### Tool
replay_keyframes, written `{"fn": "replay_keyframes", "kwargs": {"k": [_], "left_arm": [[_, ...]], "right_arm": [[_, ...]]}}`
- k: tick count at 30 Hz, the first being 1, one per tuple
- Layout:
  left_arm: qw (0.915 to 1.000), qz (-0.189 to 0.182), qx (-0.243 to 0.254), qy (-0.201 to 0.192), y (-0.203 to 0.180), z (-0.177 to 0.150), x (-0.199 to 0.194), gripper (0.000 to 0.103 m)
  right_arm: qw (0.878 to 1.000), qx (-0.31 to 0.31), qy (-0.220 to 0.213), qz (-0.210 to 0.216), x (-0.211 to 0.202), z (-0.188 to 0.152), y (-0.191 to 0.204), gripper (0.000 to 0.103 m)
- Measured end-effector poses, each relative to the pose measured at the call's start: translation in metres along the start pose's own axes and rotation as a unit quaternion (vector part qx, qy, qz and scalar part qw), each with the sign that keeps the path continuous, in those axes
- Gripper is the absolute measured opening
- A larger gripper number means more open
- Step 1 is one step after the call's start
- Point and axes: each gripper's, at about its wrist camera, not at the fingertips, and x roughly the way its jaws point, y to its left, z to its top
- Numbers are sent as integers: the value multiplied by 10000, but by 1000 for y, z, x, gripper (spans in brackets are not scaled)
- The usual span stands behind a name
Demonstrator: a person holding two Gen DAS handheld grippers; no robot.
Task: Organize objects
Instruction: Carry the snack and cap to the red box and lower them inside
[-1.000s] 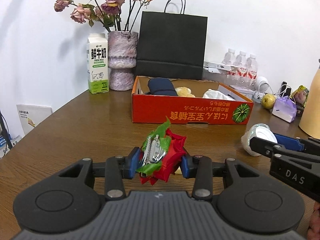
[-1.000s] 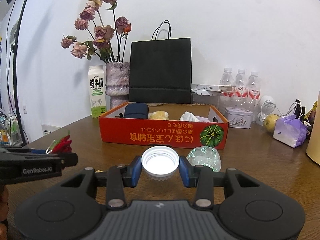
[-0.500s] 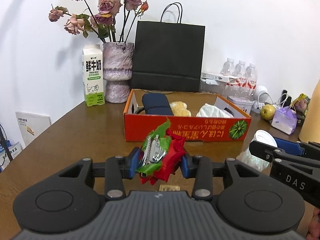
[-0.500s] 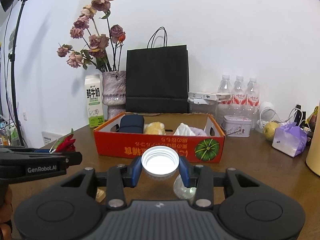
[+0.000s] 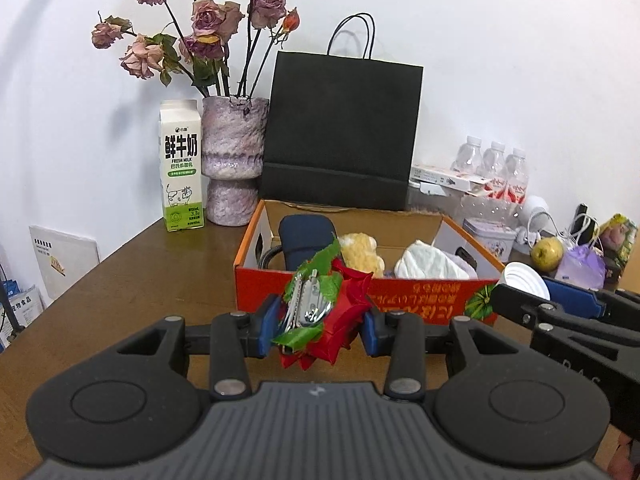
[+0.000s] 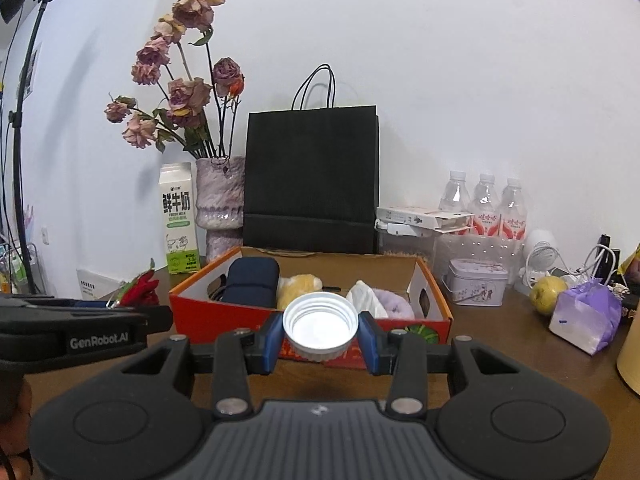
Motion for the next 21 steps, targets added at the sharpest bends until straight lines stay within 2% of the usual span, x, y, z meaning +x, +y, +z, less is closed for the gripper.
{"fn": "replay_keyframes", "kwargs": {"k": [21], "left_arm": [[9998, 18, -190, -69, 0, 35, 58, 41]], "right_arm": [[9998, 100, 150, 80, 63, 19, -13, 39]]}}
